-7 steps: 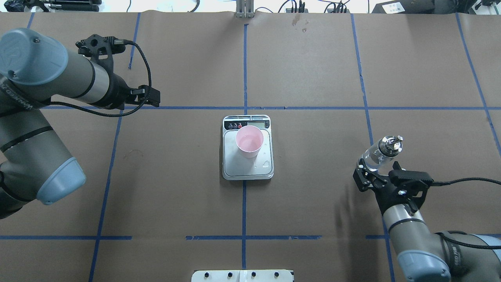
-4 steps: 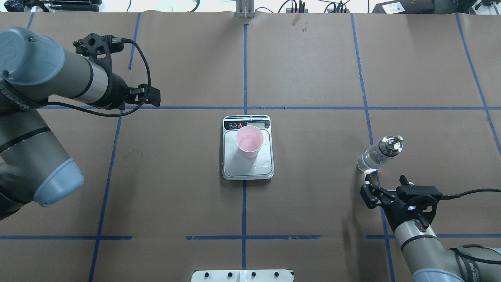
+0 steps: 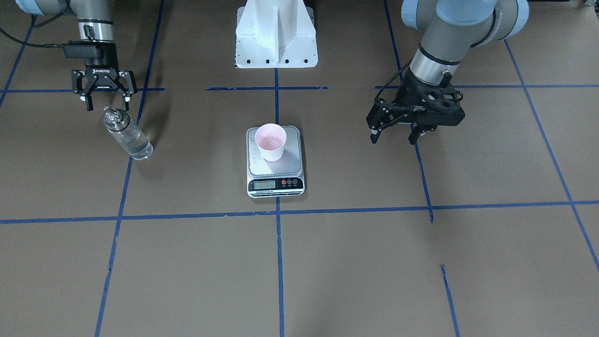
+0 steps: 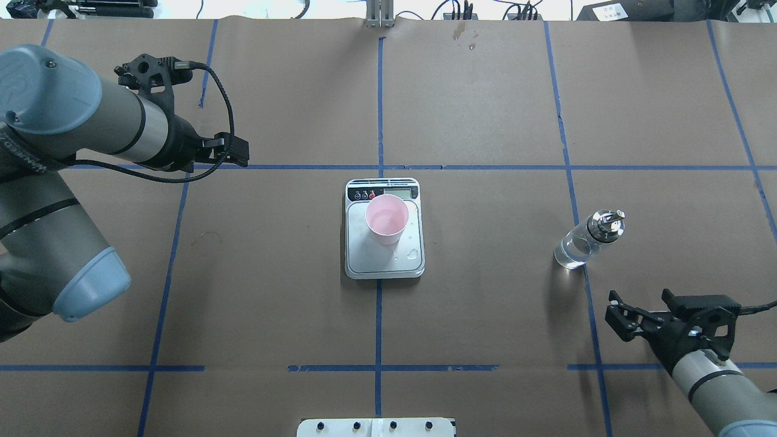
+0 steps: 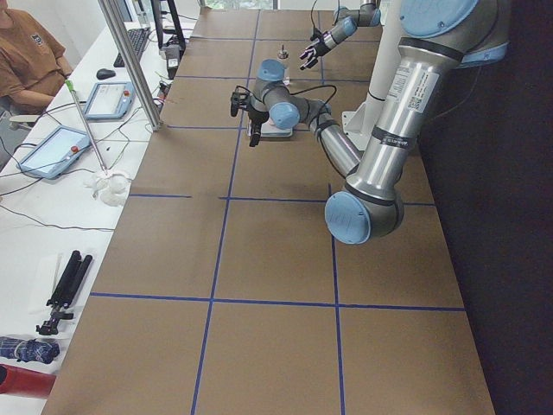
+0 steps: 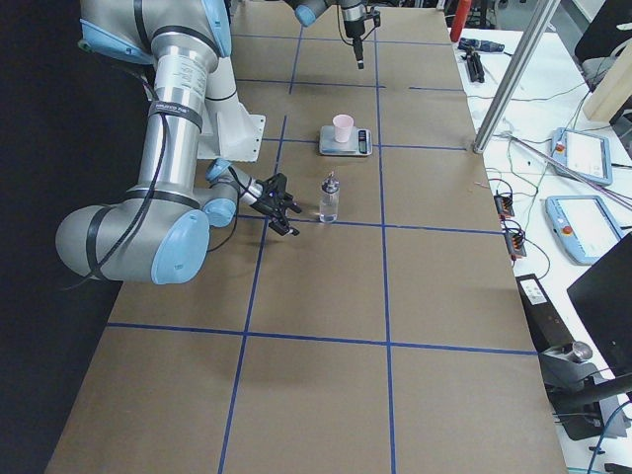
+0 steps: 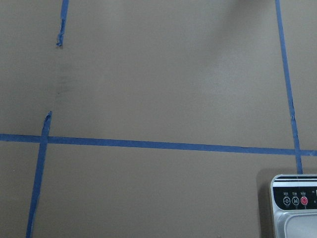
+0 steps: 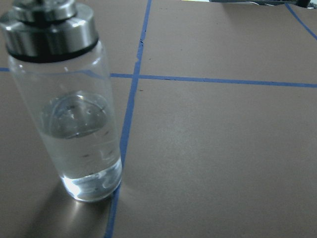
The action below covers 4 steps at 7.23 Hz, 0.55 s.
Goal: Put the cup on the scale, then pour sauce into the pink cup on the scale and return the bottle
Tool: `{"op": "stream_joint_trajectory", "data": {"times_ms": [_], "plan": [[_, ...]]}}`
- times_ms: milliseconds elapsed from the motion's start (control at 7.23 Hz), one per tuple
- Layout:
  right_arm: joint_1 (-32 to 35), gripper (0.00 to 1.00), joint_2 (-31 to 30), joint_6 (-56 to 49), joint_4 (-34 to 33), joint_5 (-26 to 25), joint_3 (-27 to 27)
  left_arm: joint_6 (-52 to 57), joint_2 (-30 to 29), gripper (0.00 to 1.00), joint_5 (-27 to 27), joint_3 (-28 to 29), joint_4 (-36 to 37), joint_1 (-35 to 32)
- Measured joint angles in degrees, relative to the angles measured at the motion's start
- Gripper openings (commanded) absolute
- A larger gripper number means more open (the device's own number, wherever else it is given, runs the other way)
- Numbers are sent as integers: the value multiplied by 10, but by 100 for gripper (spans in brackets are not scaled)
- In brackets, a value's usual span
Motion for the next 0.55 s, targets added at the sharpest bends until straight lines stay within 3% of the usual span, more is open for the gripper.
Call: {"op": "stream_joint_trajectory", "data": {"times_ms": [277,553], "plan": [[8,100,-24,-45,69,39,-27,3,1,100,0,3,-1,1],[60,100,-38,-133,185,111,-75,6,2,100,0,5,-1,1]]}}
